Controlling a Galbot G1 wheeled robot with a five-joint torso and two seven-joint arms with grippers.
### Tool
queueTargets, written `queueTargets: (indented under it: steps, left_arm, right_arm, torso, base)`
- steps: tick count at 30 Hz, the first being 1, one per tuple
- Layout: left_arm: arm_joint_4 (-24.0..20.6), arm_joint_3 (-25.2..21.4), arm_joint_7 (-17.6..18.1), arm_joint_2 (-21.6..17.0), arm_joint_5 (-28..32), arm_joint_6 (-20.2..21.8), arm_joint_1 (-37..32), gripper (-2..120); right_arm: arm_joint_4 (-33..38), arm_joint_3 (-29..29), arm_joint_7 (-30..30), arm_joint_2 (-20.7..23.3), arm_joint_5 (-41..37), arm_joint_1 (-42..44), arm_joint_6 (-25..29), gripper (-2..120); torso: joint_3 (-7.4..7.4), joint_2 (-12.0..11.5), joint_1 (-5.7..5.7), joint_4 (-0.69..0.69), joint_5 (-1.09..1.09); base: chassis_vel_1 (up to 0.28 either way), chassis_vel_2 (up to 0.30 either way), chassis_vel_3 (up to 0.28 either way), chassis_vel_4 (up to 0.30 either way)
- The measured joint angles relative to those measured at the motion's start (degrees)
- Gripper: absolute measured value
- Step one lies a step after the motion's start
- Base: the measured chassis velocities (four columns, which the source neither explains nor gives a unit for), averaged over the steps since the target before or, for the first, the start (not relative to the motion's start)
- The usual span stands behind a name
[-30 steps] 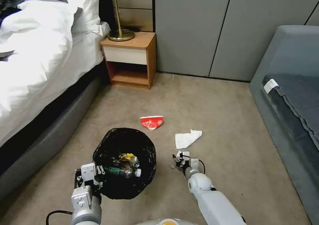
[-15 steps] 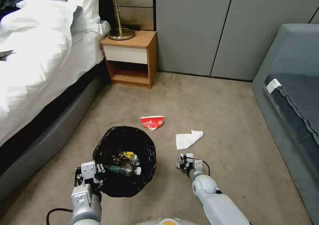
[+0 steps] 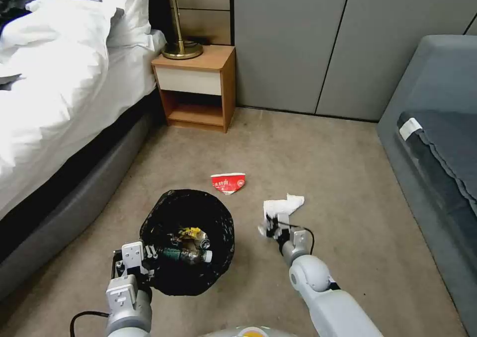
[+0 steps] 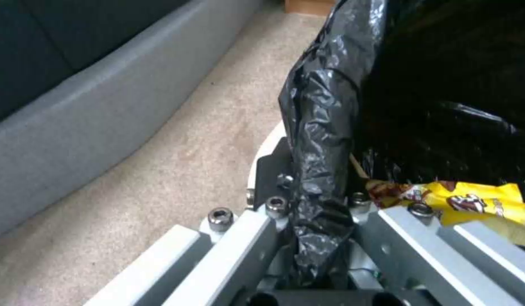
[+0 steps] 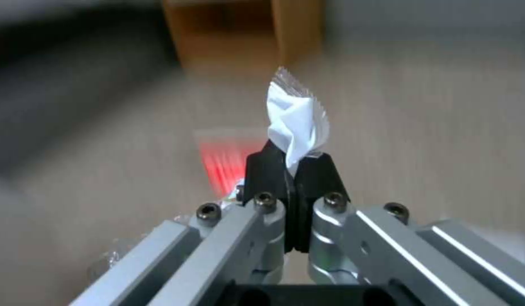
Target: Pick up the trash bin, then pick up the garbage from the floor and place it into the trash bin.
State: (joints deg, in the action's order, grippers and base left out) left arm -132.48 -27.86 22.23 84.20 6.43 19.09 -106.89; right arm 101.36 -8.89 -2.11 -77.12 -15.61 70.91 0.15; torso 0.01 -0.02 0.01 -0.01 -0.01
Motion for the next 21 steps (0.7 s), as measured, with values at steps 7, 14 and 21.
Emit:
queueTargets:
  steps: [7,14,21]
  left_arm:
    - [0.0,0.4,0.0,-0.1,-0.2,0.2,-0.3,1]
    - [-0.2,0.9,0.0,0.0,-0.6,0.2,-0.6,1]
    - [-0.9,1.1,0.0,0.1,-0.9,0.2,-1.0,1]
  right_arm:
    - [21.1,-0.1,21.1,2.7,2.3,2.9,15.4,0]
    - [18.1,5.3,30.5,5.8,1.2,4.3,19.6,0]
    - [8.1,10.8,28.8,6.0,2.4,1.9,19.3,0]
  torso:
    - [-0.01,0.0,0.0,0.01,0.01]
    - [-0.01,0.0,0.0,0.0,0.01]
    - [-0.01,0.0,0.0,0.01,0.01]
  base:
    - [0.0,0.0,0.0,0.0]
    - [0.0,0.0,0.0,0.0]
    - [0.0,0.0,0.0,0.0]
